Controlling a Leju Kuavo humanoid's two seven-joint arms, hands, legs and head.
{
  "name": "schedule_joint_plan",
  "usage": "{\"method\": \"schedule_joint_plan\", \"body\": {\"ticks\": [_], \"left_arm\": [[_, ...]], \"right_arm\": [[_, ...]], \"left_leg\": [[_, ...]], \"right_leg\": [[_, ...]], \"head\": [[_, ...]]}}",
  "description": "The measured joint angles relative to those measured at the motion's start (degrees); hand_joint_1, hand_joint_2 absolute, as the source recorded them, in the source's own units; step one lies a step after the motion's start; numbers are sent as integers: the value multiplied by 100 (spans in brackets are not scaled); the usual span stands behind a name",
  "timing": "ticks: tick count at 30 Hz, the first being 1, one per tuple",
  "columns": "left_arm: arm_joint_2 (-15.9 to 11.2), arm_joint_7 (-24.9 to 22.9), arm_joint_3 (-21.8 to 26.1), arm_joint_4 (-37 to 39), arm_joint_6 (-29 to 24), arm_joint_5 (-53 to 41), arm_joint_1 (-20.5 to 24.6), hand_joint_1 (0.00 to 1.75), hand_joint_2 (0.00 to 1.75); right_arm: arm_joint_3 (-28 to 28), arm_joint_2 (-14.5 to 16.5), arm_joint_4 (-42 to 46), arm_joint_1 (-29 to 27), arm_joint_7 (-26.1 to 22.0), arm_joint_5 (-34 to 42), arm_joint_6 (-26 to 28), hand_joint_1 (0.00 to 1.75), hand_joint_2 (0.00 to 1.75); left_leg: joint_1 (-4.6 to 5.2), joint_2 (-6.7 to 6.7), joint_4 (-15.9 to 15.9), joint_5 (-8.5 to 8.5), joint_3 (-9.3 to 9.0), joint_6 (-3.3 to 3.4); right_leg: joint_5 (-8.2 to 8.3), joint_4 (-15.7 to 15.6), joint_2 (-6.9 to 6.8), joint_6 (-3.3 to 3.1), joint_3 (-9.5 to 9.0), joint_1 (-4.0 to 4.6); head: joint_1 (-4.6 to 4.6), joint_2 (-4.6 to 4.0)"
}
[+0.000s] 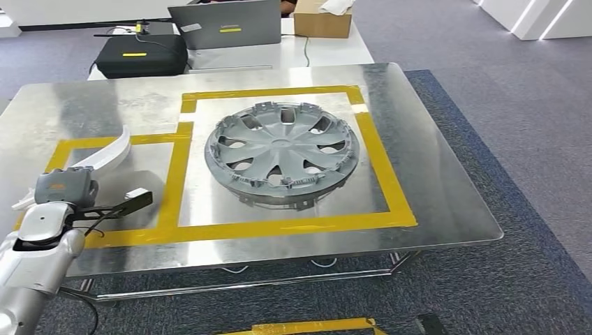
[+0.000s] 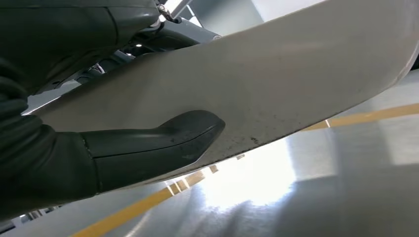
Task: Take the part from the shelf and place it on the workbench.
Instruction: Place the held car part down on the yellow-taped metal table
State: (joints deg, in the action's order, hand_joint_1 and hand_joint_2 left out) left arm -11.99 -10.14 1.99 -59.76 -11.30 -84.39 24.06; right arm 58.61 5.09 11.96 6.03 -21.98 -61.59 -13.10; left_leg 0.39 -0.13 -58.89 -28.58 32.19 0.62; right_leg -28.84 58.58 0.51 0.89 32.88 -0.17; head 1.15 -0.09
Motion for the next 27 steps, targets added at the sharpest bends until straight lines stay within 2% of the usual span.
{"method": "schedule_joint_plan", "body": {"ticks": [2,6,17,21,24,27], "left_arm": [[37,-44,-45,77,-1,-35,27,175,175],[125,-115,-123,220,-21,-97,98,0,175],[273,-163,-219,377,-248,-198,186,0,175],[303,-140,-220,379,-319,-191,187,0,0],[334,41,-222,283,-684,-119,129,0,0],[476,307,-288,-353,-1226,-103,-227,0,0]], "right_arm": [[-10,2,0,3,1,0,-2,0,175],[-15,3,-1,15,20,2,-2,0,0],[-19,11,-1,34,27,11,15,0,0],[-22,11,0,33,22,12,18,0,0],[-24,11,0,29,1,32,42,0,0],[-24,11,-1,-2,-50,109,84,0,0]], "left_leg": [[0,0,0,0,0,0],[0,0,0,0,0,1],[0,0,-1,1,-1,1],[0,0,-1,1,0,1],[0,0,-1,1,-1,1],[1,-1,-1,0,0,1]], "right_leg": [[0,0,1,0,0,0],[0,0,-2,0,-1,0],[1,0,-1,-1,-1,0],[1,0,-1,-1,-1,0],[1,0,0,-1,-2,0],[0,0,0,0,-1,-2]], "head": [[1,0],[-1,0],[0,0],[-1,0],[-1,0],[1,0]]}}
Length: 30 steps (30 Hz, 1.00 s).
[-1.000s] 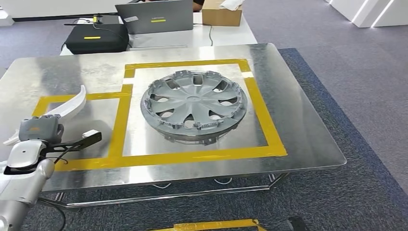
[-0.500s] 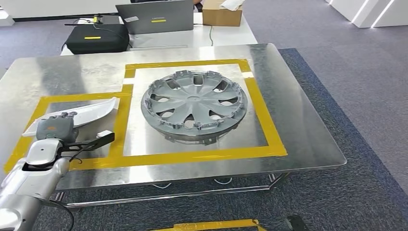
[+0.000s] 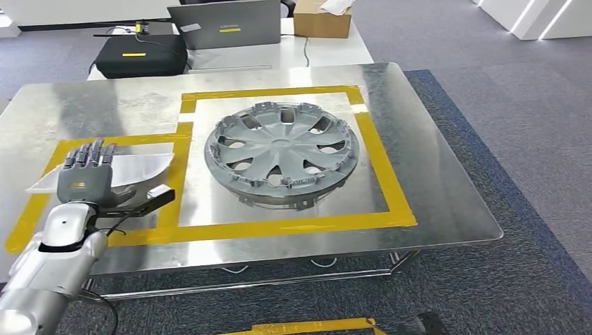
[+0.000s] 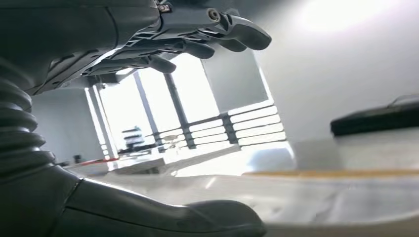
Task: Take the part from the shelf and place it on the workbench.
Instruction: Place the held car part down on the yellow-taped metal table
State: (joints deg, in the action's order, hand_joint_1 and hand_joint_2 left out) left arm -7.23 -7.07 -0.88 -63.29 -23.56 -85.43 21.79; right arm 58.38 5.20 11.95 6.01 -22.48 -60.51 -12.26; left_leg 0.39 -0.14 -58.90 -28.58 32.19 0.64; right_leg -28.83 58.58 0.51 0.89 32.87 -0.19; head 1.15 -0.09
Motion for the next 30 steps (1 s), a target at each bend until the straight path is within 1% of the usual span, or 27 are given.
{"method": "schedule_joint_plan", "body": {"ticks": [3,6,8,9,10,11,12,13,14,15,16,17,18,19,20,21,22,23,24,26,27,28,29,30], "left_arm": [[233,228,-215,-1098,-445,-137,-641,0,0],[478,448,-631,-2377,-1018,-224,-1442,0,0],[595,589,-952,-3098,-1337,-175,-1902,0,0],[643,751,-1104,-3440,-1456,-20,-2101,0,0],[695,1021,-1241,-3776,-1545,267,-2283,0,0],[758,1386,-1355,-4074,-1596,661,-2448,0,0],[840,1801,-1465,-4355,-1629,1094,-2607,0,0],[930,2177,-1556,-4585,-1644,1453,-2746,0,0],[1014,2471,-1635,-4770,-1652,1697,-2868,0,0],[1085,2714,-1705,-4925,-1657,1841,-2982,0,0],[1157,2943,-1753,-5056,-1659,1939,-3096,0,0],[1239,3185,-1775,-5163,-1659,2056,-3219,0,0],[1337,3463,-1769,-5264,-1659,2259,-3359,0,0],[1452,3739,-1727,-5364,-1659,2554,-3510,0,0],[1578,3997,-1646,-5466,-1659,2937,-3669,0,0],[1699,4228,-1534,-5572,-1659,3403,-3817,0,0],[1816,4400,-1404,-5668,-1659,3833,-3945,0,0],[1923,4527,-1256,-5768,-1660,4232,-4057,0,0],[2019,4606,-1095,-5865,-1661,4582,-4159,0,0],[2186,4660,-652,-6013,-1662,5181,-4372,0,0],[2261,4663,-353,-6054,-1663,5505,-4479,0,0],[2325,4664,-35,-6077,-1663,5827,-4582,0,0],[2382,4665,273,-6090,-1663,6112,-4675,0,0],[2427,4666,539,-6097,-1664,6351,-4751,0,0]], "right_arm": [[2,0,0,-52,-58,84,44,0,0],[18,0,0,-126,-102,144,90,0,0],[27,3,-1,-168,-126,165,112,0,0],[29,5,0,-184,-137,172,122,0,0],[31,8,0,-199,-145,176,132,0,0],[34,7,1,-214,-152,177,143,0,0],[38,7,1,-226,-160,178,155,0,0],[44,5,1,-232,-165,178,165,0,0],[51,4,1,-232,-169,178,173,0,0],[58,5,1,-229,-171,179,180,0,0],[64,5,0,-227,-172,180,185,0,0],[69,6,0,-228,-174,185,190,0,0],[75,7,-1,-232,-177,196,196,0,0],[86,7,-1,-236,-181,213,203,0,0],[104,7,-1,-238,-187,235,212,0,0],[126,11,-2,-236,-192,259,220,0,0],[147,21,-3,-236,-200,279,225,0,0],[166,29,-4,-238,-206,297,228,0,0],[181,36,-4,-240,-211,309,231,0,0],[216,37,-4,-257,-215,325,250,0,0],[238,37,-4,-269,-213,327,261,0,0],[262,37,-4,-283,-210,330,271,0,0],[286,37,-3,-296,-207,331,278,0,0],[305,37,-3,-303,-206,332,283,0,0]], "left_leg": [[4,-1,0,-6,1,1],[18,-3,-7,-23,2,18],[40,-4,-28,-46,6,77],[52,-6,-37,-46,5,116],[55,-9,-2,-21,-8,162],[42,-26,71,28,-40,187],[25,-40,158,88,-74,217],[2,-53,246,143,-100,238],[-16,-66,297,180,-113,244],[-22,-68,312,199,-104,248],[-27,-72,310,211,-87,238],[-32,-76,301,219,-70,223],[-41,-80,286,227,-52,205],[-59,-81,262,230,-31,180],[-83,-81,223,226,-5,144],[-90,-78,173,219,32,93],[-97,-68,120,209,69,44],[-91,-57,58,204,104,-1],[-78,-44,12,210,137,-37],[-83,-31,-52,233,178,-86],[-91,-28,-113,170,213,-109],[-98,-27,-262,19,271,-132],[-102,-26,-513,-211,358,-149],[-102,-25,-847,-490,464,-158]], "right_leg": [[-4,-1,2,5,0,-6],[-10,-9,7,21,-1,-22],[-4,-27,8,57,-7,-44],[10,-42,10,85,-13,-55],[29,-63,12,117,-27,-52],[15,-68,10,136,-27,-48],[-52,-20,7,155,-4,-44],[-190,139,2,170,63,-40],[-379,406,-3,182,178,-48],[-577,761,-5,205,321,-60],[-720,1096,-8,234,451,-78],[-767,1294,-15,265,516,-100],[-714,1307,-25,298,489,-124],[-565,1094,-39,332,348,-149],[-392,722,-54,375,119,-180],[-288,364,-56,411,-115,-190],[-203,122,-43,411,-277,-196],[-199,-9,-25,385,-343,-202],[-222,7,0,324,-332,-193],[-219,52,15,193,-230,-198],[-194,74,13,132,-203,-192],[-157,75,8,80,-160,-186],[-112,72,2,32,-104,-177],[-66,74,-1,-2,-60,-156]], "head": [[-1,0],[-2,0],[1,0],[2,0],[5,0],[3,0],[-4,0],[-12,0],[-22,0],[-27,0],[-27,0],[-26,0],[-24,0],[-25,0],[-27,0],[-29,0],[-33,0],[-31,0],[-26,0],[-16,0],[-9,0],[-2,0],[12,0],[21,0]]}}
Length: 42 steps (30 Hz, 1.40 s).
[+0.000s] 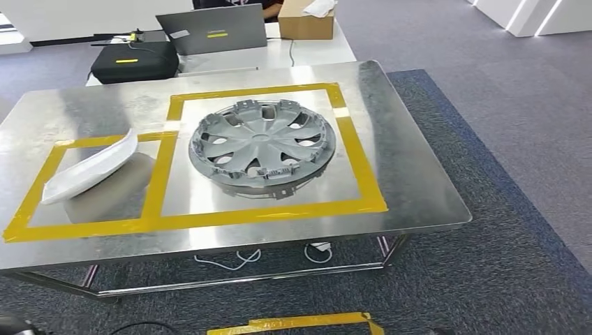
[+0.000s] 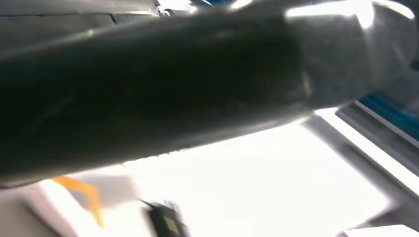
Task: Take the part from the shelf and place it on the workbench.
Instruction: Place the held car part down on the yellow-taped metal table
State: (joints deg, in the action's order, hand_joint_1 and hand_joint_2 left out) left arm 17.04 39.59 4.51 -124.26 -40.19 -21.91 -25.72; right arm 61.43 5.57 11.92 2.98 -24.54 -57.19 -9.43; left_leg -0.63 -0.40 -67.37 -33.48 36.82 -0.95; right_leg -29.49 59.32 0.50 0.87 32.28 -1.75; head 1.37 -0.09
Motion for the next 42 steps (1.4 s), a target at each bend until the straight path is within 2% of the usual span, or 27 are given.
{"method": "schedule_joint_plan", "body": {"ticks": [2,3,5,7,8,9,11,12,13,14,16,17,18,19,21,22,24,26,28,30,32,33,34,35,37,39,42], "left_arm": [[66,-4,458,60,0,456,-77,0,0],[92,-16,690,169,0,696,-76,0,0],[134,-77,1206,564,0,1035,-42,0,0],[171,-125,1662,999,1,1125,-12,0,0],[188,-128,1818,1182,2,1135,3,0,0],[203,-127,1924,1337,3,1149,20,0,0],[232,-126,2061,1590,4,1168,37,0,0],[247,-126,2115,1687,4,1171,45,0,0],[263,-127,2158,1763,4,1171,51,0,0],[279,-142,2192,1836,4,1160,58,0,0],[299,-304,2242,2040,47,1111,86,0,0],[308,-428,2257,2279,113,1081,144,0,0],[318,-508,2275,2699,215,1039,263,0,0],[332,-511,2306,3297,327,936,433,0,0],[329,-281,2412,4754,489,448,801,0,0],[304,-186,2499,5452,556,127,966,0,0],[216,-133,2702,6694,762,-320,1290,0,0],[133,-156,2890,7735,975,-481,1565,0,0],[80,-149,3018,8462,1047,-539,1725,0,0],[46,-162,3121,8989,1084,-576,1865,0,0],[11,-295,3209,9431,1235,-621,2026,0,0],[-9,-398,3257,9638,1364,-635,2105,0,0],[-28,-512,3306,9817,1517,-617,2173,0,0],[-43,-637,3363,9974,1693,-586,2232,0,0],[-68,-1011,3474,10234,2033,-553,2329,0,0],[-85,-1599,3538,10460,2225,-692,2417,0,0],[-93,-2261,3545,10733,2350,-970,2501,0,0]], "right_arm": [[27,0,1,-4,1,1,16,0,0],[38,0,1,-4,1,1,27,0,0],[64,2,1,-2,2,1,49,0,0],[90,36,4,-7,0,3,64,0,0],[102,55,8,-11,-2,5,68,0,0],[110,72,12,-13,-3,6,72,0,0],[122,78,17,-11,-5,3,73,0,0],[129,77,17,-11,-5,2,73,0,0],[136,75,17,-16,-5,1,74,0,0],[143,73,17,-21,-6,0,73,0,0],[152,72,18,-25,-23,6,68,0,0],[156,72,19,-25,-42,9,62,0,0],[162,72,20,-26,-66,11,55,0,0],[169,72,21,-28,-88,10,48,0,0],[186,73,25,-18,-123,0,28,0,0],[191,73,27,-4,-134,-5,7,0,0],[203,74,30,15,-147,-3,-65,0,0],[236,75,30,-16,-152,10,-139,0,0],[275,77,30,-56,-151,17,-172,0,0],[296,77,34,-65,-151,25,-175,0,0],[301,76,37,-70,-154,17,-157,0,0],[301,75,37,-74,-156,5,-140,0,0],[301,75,37,-77,-161,-11,-123,0,0],[301,74,37,-80,-166,-27,-115,0,0],[301,74,37,-81,-170,-63,-164,0,0],[301,62,37,-73,-144,-104,-229,0,0],[301,20,36,-60,-66,-147,-233,0,0]], "left_leg": [[13,2,-580,-370,118,20],[31,4,-659,-395,65,59],[106,11,-231,-173,-338,229],[235,6,587,-18,-916,480],[291,-3,882,10,-1100,559],[332,-14,1058,12,-1195,598],[337,-29,1182,149,-1187,581],[322,-35,1242,235,-1161,569],[298,-40,1299,333,-1114,565],[271,-45,1345,432,-1048,557],[259,-51,1351,577,-871,551],[254,-55,1347,647,-781,536],[248,-59,1340,717,-690,522],[236,-60,1320,783,-593,503],[202,-64,1218,878,-396,448],[192,-73,1129,898,-302,417],[194,-100,971,944,-176,349],[190,-114,917,1021,-118,283],[164,-73,824,887,-66,202],[120,-23,360,373,54,109],[71,-12,-339,-108,156,42],[48,-11,-564,-173,136,22],[30,-11,-603,-106,39,12],[15,-10,-428,47,-152,13],[8,8,364,284,-719,53],[33,35,1039,281,-1107,110],[69,18,1199,301,-1070,206]], "right_leg": [[103,1,-9,-37,148,62],[158,2,-14,-53,223,100],[276,0,-9,-92,371,185],[394,-12,0,-114,468,236],[449,-29,-3,-102,484,240],[505,-50,-13,-78,485,227],[613,-102,-29,-16,485,212],[591,-95,-27,12,511,213],[453,-12,-23,40,564,218],[205,179,-19,69,638,218],[-401,805,-19,136,772,185],[-555,1112,-26,167,787,164],[-556,1305,-35,201,740,139],[-426,1341,-44,235,618,119],[-125,869,-61,309,95,83],[-108,432,-67,334,-262,69],[-289,-233,-74,269,-709,60],[-361,-398,-75,122,-741,76],[-269,-395,-96,18,-661,66],[-151,-397,-112,-44,-532,53],[-31,-387,-117,-52,-384,54],[26,-376,-122,-43,-315,53],[79,-358,-126,-29,-245,51],[128,-333,-125,-11,-178,47],[218,-289,-114,38,-49,43],[313,-273,-109,113,38,40],[423,-274,-99,244,122,15]], "head": [[3,0],[1,0],[1,0],[-5,0],[-6,0],[-4,0],[10,0],[15,0],[15,0],[13,0],[4,0],[3,0],[5,0],[6,0],[-4,0],[-11,0],[-10,0],[-6,0],[-4,0],[15,0],[25,0],[22,0],[22,0],[22,0],[24,0],[21,0],[15,0]]}}
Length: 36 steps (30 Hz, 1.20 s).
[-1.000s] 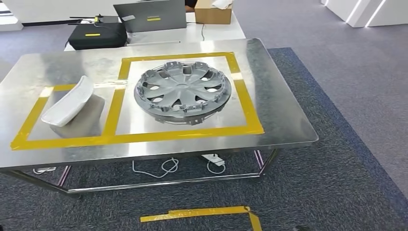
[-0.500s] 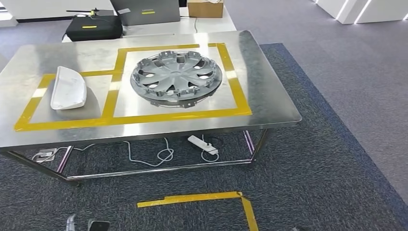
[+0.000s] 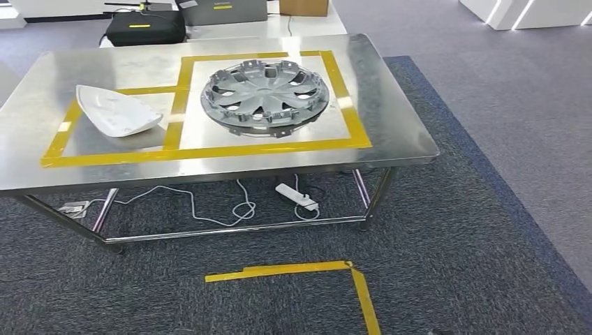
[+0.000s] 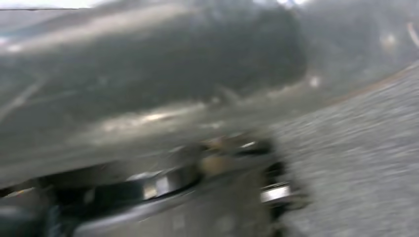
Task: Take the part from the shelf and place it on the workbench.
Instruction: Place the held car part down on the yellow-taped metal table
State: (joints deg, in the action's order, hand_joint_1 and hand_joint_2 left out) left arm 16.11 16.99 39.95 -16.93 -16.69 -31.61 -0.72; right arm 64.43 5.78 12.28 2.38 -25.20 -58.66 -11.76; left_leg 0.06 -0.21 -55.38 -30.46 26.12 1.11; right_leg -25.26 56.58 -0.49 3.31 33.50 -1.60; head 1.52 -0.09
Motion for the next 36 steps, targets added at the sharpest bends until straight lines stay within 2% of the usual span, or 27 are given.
{"method": "schedule_joint_plan", "body": {"ticks": [2,4,5,6,7,8,9,10,12,14,15,16,17,19,20,21,22,23,25,27,28,30,31,32,33,35,36], "left_arm": [[0,-110,-3,111,114,-80,42,0,0],[-2,-132,-6,177,178,-123,83,0,0],[-3,-133,-7,204,191,-133,95,0,0],[-5,-134,-7,230,201,-138,105,0,0],[-7,-134,-7,248,207,-139,110,0,0],[-8,-134,-7,261,210,-139,113,0,0],[-9,-134,-7,272,213,-140,117,0,0],[-9,-134,-7,281,213,-140,124,0,0],[-9,-134,-8,302,215,-141,137,0,0],[-10,-134,-9,320,216,-141,149,0,0],[-13,-134,-9,329,215,-141,154,0,0],[-16,-134,-9,337,215,-141,157,0,0],[-20,-134,-8,346,215,-141,157,0,0],[-36,-134,-8,359,214,-140,158,0,0],[-44,-134,-8,362,214,-139,159,0,0],[-51,-134,-9,365,215,-139,162,0,0],[-56,-140,-9,367,221,-138,166,0,0],[-59,-159,-9,369,231,-135,171,0,0],[-70,-251,-9,371,243,-133,184,0,0],[-85,-356,-9,373,225,-145,199,0,0],[-93,-387,-9,375,201,-163,206,0,0],[-105,-409,-8,382,136,-198,217,0,0],[-113,-391,-8,385,105,-202,224,0,0],[-121,-345,-5,386,87,-179,229,0,0],[-132,-278,1,388,89,-138,230,0,0],[-173,9,38,388,250,-8,218,0,0],[-206,229,63,388,414,49,209,0,0]], "right_arm": [[0,-37,-1,0,51,-12,32,0,0],[-1,-61,-2,8,80,-16,55,0,0],[-1,-66,-2,13,85,-17,60,0,0],[-2,-73,-2,15,89,-19,63,0,0],[-2,-80,-2,16,91,-20,64,0,0],[-2,-88,-2,16,92,-20,66,0,0],[-1,-96,-2,19,94,-19,67,0,0],[-1,-101,-1,29,94,-19,67,0,0],[-1,-113,-1,71,92,-20,67,0,0],[-2,-119,-1,94,90,-20,67,0,0],[-2,-118,-3,83,91,-21,67,0,0],[-2,-117,-4,67,94,-21,66,0,0],[-1,-118,-5,55,97,-22,66,0,0],[0,-120,-6,59,100,-21,67,0,0],[0,-121,-6,65,98,-20,68,0,0],[0,-121,-6,68,97,-19,69,0,0],[0,-121,-6,67,96,-18,71,0,0],[0,-121,-6,63,97,-20,80,0,0],[0,-120,-7,64,100,-27,112,0,0],[0,-116,-8,92,98,-31,152,0,0],[0,-114,-8,112,93,-26,171,0,0],[1,-109,-8,137,50,-16,209,0,0],[1,-103,-8,142,4,-17,222,0,0],[1,-97,-8,150,-58,-28,230,0,0],[0,-91,-8,169,-128,-42,228,0,0],[-3,-87,-8,232,-229,-44,282,0,0],[-3,-87,-8,252,-233,-20,376,0,0]], "left_leg": [[5,-57,25,118,114,111],[35,-121,32,238,261,190],[60,-159,29,298,340,212],[87,-205,21,361,425,226],[109,-253,8,422,514,235],[125,-301,-12,475,600,236],[134,-346,-42,522,686,230],[143,-388,-80,560,755,218],[161,-486,-163,628,854,175],[159,-601,-200,709,893,124],[150,-623,-207,734,908,93],[134,-557,-245,668,929,49],[115,-434,-364,484,964,-2],[70,-142,-910,-127,1067,-92],[55,-72,-1274,-397,1111,-113],[46,-45,-1575,-533,1120,-124],[40,-33,-1727,-521,1058,-126],[36,-21,-1679,-399,917,-120],[28,116,-1015,-106,391,-71],[24,356,-238,-76,-91,5],[29,428,-36,-108,-192,33],[42,362,30,-63,-169,85],[42,287,37,-5,-126,125],[41,210,41,62,-68,176],[37,124,55,130,3,218],[56,-42,52,245,181,259],[62,-131,51,305,278,257]], "right_leg": [[-270,222,21,44,138,-8],[-832,852,30,46,356,-5],[-1034,1222,32,47,437,-1],[-1105,1510,32,48,466,5],[-1033,1645,29,44,421,12],[-858,1579,19,33,279,22],[-670,1316,-18,15,33,35],[-582,916,-109,-7,-286,55],[-658,81,-285,-68,-848,100],[-748,-255,-292,-150,-979,134],[-709,-254,-246,-194,-913,129],[-647,-254,-204,-235,-856,121],[-575,-256,-165,-274,-787,109],[-416,-250,-66,-322,-612,95],[-341,-239,-7,-329,-529,95],[-268,-221,55,-325,-437,96],[-196,-193,123,-313,-338,96],[-131,-160,188,-298,-237,95],[-12,-88,322,-258,-33,89],[101,-48,444,-196,100,87],[163,-49,501,-159,140,81],[289,-73,606,-78,193,62],[267,-50,582,-54,231,56],[127,50,493,-36,290,52],[-127,257,370,-26,384,51],[-739,986,142,8,600,45],[-869,1379,100,36,680,39]], "head": [[-19,0],[-40,0],[-44,0],[-43,0],[-42,0],[-42,0],[-42,0],[-42,0],[-45,0],[-48,0],[-51,0],[-48,0],[-47,0],[-38,0],[-38,0],[-37,0],[-38,0],[-38,0],[-38,0],[-38,0],[-38,0],[-38,0],[-40,0],[-59,0],[-82,0],[-123,0],[-127,0]]}}
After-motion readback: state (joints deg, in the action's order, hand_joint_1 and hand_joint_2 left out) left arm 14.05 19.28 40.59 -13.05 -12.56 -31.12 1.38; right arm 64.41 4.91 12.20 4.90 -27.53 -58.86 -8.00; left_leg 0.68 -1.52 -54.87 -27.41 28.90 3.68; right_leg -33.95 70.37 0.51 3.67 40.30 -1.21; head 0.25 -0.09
